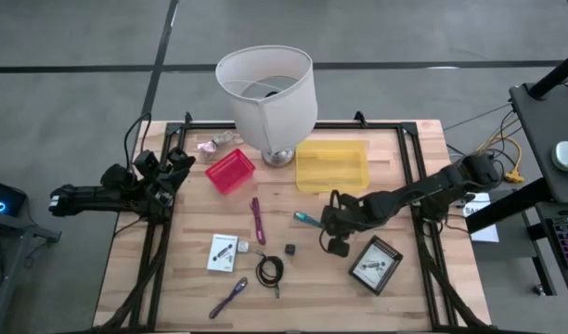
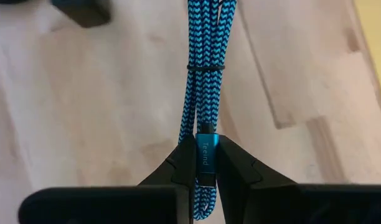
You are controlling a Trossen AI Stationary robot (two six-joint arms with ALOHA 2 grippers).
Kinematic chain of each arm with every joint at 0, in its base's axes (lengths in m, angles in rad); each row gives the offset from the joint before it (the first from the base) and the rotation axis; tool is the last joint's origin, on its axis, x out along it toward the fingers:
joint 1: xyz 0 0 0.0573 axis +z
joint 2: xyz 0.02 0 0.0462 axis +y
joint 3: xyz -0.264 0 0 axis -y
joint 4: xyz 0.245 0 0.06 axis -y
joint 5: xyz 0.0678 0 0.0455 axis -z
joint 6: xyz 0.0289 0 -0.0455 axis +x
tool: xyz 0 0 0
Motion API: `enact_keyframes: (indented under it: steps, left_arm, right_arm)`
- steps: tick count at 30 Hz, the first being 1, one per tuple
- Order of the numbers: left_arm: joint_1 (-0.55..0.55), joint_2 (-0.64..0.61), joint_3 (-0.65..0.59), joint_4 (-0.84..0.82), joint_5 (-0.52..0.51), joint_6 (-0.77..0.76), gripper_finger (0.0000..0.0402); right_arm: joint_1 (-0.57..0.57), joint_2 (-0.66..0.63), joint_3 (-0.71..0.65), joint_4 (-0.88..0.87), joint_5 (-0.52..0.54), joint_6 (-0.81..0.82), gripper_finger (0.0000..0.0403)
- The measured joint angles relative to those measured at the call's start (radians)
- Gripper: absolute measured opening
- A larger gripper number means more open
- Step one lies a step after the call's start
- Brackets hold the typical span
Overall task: Pick and place items into bin
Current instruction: Put the blue charger cable into the yellow bin
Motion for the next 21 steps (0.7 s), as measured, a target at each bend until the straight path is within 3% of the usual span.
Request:
enact_keyframes:
  steps: [11, 21]
  left_arm:
    - [0.0, 0.0, 0.0, 0.0, 0.0, 0.0, 0.021]
    - [0.0, -0.001, -0.001, -0.001, 0.0, 0.0, 0.021]
  right_arm:
    - [-0.101, -0.083, -0.139, 0.157, 0.0, 0.003, 0.0029]
    - [-0.184, -0.087, -0.18, 0.239, 0.023, 0.003, 0.0029]
